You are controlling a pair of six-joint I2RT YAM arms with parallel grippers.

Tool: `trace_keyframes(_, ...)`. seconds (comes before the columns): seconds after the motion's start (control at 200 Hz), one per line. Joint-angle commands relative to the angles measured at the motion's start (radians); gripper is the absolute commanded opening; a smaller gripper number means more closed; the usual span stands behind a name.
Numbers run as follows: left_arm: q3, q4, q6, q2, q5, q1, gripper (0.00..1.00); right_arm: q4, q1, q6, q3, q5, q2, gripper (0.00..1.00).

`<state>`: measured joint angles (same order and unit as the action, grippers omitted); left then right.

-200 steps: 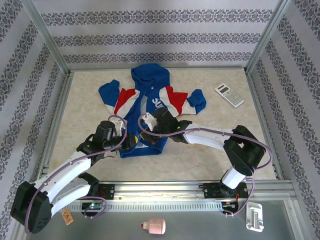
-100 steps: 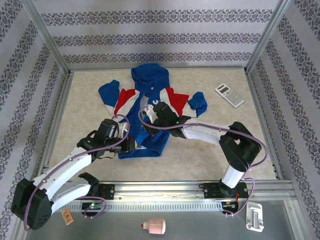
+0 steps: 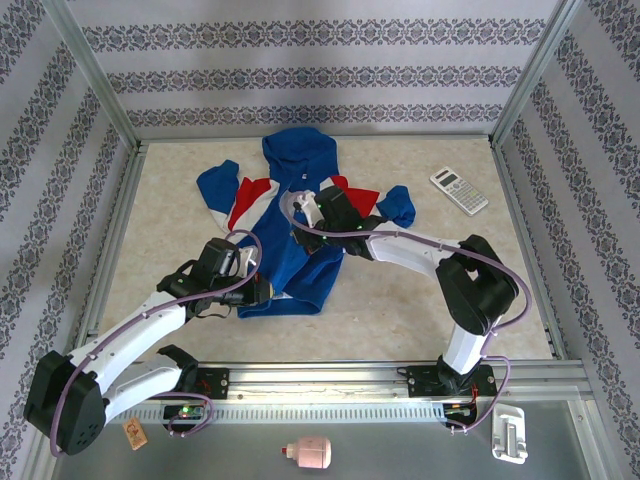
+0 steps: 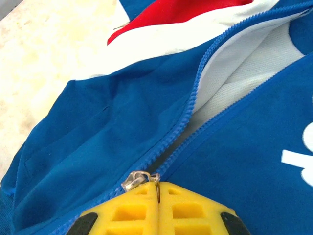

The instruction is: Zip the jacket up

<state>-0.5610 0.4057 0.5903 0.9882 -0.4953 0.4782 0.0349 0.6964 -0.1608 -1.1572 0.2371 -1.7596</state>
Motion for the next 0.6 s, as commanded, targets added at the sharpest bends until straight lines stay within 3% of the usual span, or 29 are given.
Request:
trace_keyframes(0.0,-0.004,0.082,-0.017,-0.020,-0.005,0.018,0.00,-0.013,-0.038,0.004,-0.045,-0.040,-0.016,0.00)
trace_keyframes(0.595,0.062,0.091,0.017,-0.107,0.024,0.016,0.00,0.021,-0.131,0.040,-0.100,-0.067,-0.009,0.00)
